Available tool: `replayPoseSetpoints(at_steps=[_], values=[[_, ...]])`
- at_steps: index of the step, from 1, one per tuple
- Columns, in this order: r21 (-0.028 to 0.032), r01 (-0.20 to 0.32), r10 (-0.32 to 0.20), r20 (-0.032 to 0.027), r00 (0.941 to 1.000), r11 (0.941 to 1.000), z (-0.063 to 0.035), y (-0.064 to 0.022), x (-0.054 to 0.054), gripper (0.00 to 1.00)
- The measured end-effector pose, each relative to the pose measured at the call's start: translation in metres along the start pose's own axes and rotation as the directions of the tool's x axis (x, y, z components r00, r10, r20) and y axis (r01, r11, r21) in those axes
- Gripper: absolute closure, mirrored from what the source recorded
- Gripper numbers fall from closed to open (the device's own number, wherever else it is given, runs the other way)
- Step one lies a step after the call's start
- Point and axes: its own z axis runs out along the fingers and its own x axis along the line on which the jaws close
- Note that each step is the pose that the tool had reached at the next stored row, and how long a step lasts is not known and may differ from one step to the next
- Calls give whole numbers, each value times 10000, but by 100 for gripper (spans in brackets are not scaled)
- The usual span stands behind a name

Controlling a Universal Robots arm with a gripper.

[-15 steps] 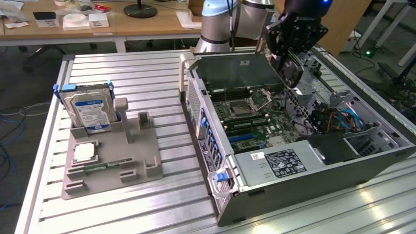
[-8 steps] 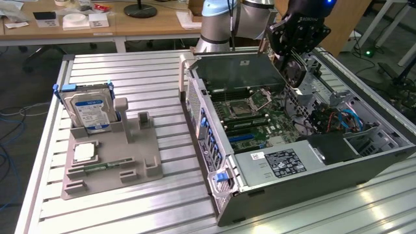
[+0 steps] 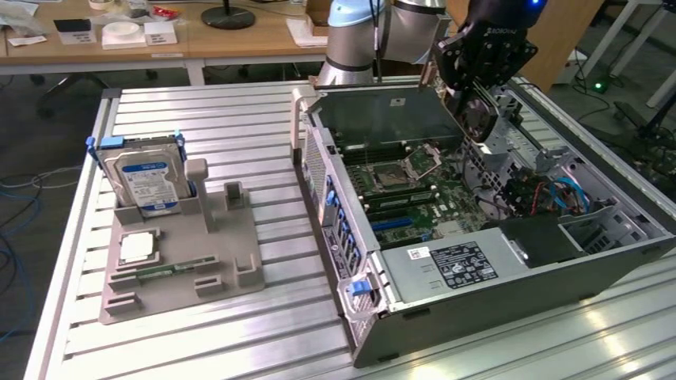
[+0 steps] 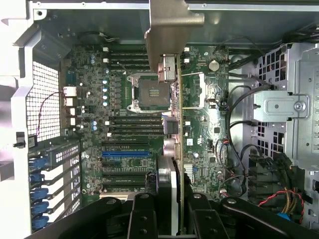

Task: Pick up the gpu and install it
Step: 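Insert the gpu into the slot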

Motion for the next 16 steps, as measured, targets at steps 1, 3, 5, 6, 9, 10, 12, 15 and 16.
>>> replayPoseSetpoints(at_steps=[1, 3, 5, 6, 9, 10, 12, 15, 16], values=[[0, 0, 0, 0, 10000, 10000, 0, 0, 0, 72], [0, 3, -3, 0, 10000, 10000, 0, 0, 0, 72], [-1, 76, -76, -2, 10000, 10000, 0, 0, 0, 72], [-1, 161, -161, -4, 9999, 9999, 0, 0, 0, 72], [-6, 514, -514, -13, 9987, 9987, 0, 0, 0, 72], [-8, 645, -645, -17, 9979, 9979, 0, 0, 0, 72], [-10, 911, -911, -23, 9958, 9958, 0, 0, 0, 72], [-17, 1285, -1285, -33, 9917, 9917, 0, 0, 0, 72], [-19, 1408, -1408, -36, 9900, 9900, 0, 0, 0, 72]])
